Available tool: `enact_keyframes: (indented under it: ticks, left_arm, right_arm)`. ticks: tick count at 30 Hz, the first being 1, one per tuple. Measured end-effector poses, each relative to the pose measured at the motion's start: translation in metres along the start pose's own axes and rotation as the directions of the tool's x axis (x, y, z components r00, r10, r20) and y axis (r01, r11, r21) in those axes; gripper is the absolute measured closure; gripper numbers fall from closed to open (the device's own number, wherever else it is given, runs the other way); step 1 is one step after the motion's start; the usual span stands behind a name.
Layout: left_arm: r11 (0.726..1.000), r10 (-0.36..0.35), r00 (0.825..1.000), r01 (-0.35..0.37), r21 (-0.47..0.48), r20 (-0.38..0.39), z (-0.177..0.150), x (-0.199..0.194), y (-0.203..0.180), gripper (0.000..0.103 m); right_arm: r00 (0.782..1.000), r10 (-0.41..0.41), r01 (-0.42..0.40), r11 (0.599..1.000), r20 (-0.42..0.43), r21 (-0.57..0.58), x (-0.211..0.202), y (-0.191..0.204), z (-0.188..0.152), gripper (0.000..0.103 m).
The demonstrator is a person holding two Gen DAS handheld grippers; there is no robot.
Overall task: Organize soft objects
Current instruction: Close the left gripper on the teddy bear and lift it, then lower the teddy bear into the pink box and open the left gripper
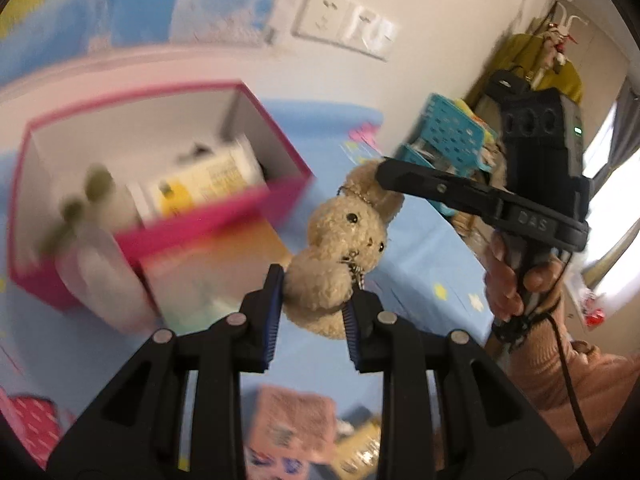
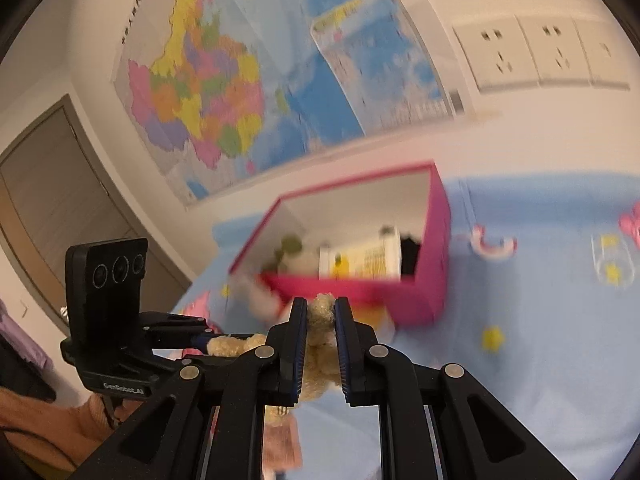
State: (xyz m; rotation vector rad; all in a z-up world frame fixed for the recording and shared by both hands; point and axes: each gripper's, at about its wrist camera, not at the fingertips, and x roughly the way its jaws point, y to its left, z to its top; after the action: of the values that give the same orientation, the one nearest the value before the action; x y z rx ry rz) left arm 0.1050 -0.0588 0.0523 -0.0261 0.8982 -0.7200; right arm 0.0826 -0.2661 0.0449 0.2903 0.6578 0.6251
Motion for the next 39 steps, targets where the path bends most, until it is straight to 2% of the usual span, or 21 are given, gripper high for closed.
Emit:
enact_keyframes:
  ticks: [5, 8, 14, 16, 18, 19, 20, 22, 26, 28, 31, 35, 39]
  left_arm:
    - [0.996, 0.083, 0.996, -0.082, -0.025, 0.018, 0.042, 0.005, 0.02, 0.073]
    - [0.994, 0.086, 0.996, -0.087, -0.066, -0.005, 0.063, 0.017, 0.041, 0.073]
    - [0.98, 0.168, 0.985, -0.172, -0.098, -0.039, 0.088, 0.042, 0.063, 0.073]
    - [0.975, 0.19, 0.98, -0.195, -0.106, -0.056, 0.089, 0.048, 0.07, 0.073]
    - [0.976, 0.188, 0.981, -0.193, -0.105, -0.055, 0.088, 0.048, 0.073, 0.073]
    - [0.975, 0.188, 0.981, -0.192, -0.107, -0.053, 0.086, 0.045, 0.073, 0.073]
    - [0.976, 0.188, 0.981, -0.192, -0.105, -0.047, 0.086, 0.044, 0.074, 0.073]
    - [0.976, 0.193, 0.98, -0.196, -0.091, -0.045, 0.083, 0.04, 0.072, 0.071]
    - [0.979, 0.198, 0.979, -0.2, -0.037, -0.043, 0.071, 0.03, 0.065, 0.054]
    - [0.98, 0.196, 0.98, -0.197, -0.017, -0.046, 0.066, 0.026, 0.062, 0.054]
    - [0.988, 0.154, 0.986, -0.153, 0.016, -0.063, 0.059, 0.022, 0.056, 0.048]
    - [0.971, 0.226, 0.971, -0.218, 0.095, -0.077, 0.052, 0.029, 0.047, 0.048]
    - [0.972, 0.231, 0.97, -0.225, 0.071, -0.076, 0.056, 0.028, 0.057, 0.048]
  right_arm:
    - [0.999, 0.013, -0.012, 1.0, 0.035, -0.016, 0.027, -0.001, 0.04, 0.09]
    - [0.999, -0.003, 0.004, 0.999, 0.037, -0.039, 0.046, 0.001, 0.059, 0.091]
    - [0.999, -0.029, 0.029, 1.0, -0.026, -0.005, 0.092, -0.015, 0.081, 0.091]
    - [0.998, -0.036, 0.036, 0.999, -0.055, 0.001, 0.098, -0.018, 0.077, 0.088]
    - [0.993, -0.057, 0.056, 0.998, -0.104, -0.013, 0.105, -0.02, 0.07, 0.076]
    - [0.989, -0.068, 0.066, 0.998, -0.128, -0.018, 0.108, -0.021, 0.066, 0.058]
    - [0.985, -0.077, 0.075, 0.997, -0.152, -0.023, 0.111, -0.022, 0.063, 0.046]
    - [0.975, -0.08, 0.075, 0.997, -0.205, -0.036, 0.119, -0.023, 0.056, 0.044]
    - [0.966, -0.078, 0.065, 0.996, -0.246, -0.062, 0.121, -0.024, 0.044, 0.044]
    - [0.963, -0.064, 0.049, 0.997, -0.262, -0.066, 0.12, -0.025, 0.039, 0.043]
    - [0.957, -0.076, 0.052, 0.994, -0.281, -0.092, 0.12, -0.024, 0.033, 0.041]
    - [0.955, -0.09, 0.059, 0.991, -0.282, -0.118, 0.124, -0.02, 0.029, 0.041]
    - [0.959, -0.073, 0.037, 0.99, -0.273, -0.134, 0.125, -0.012, 0.031, 0.041]
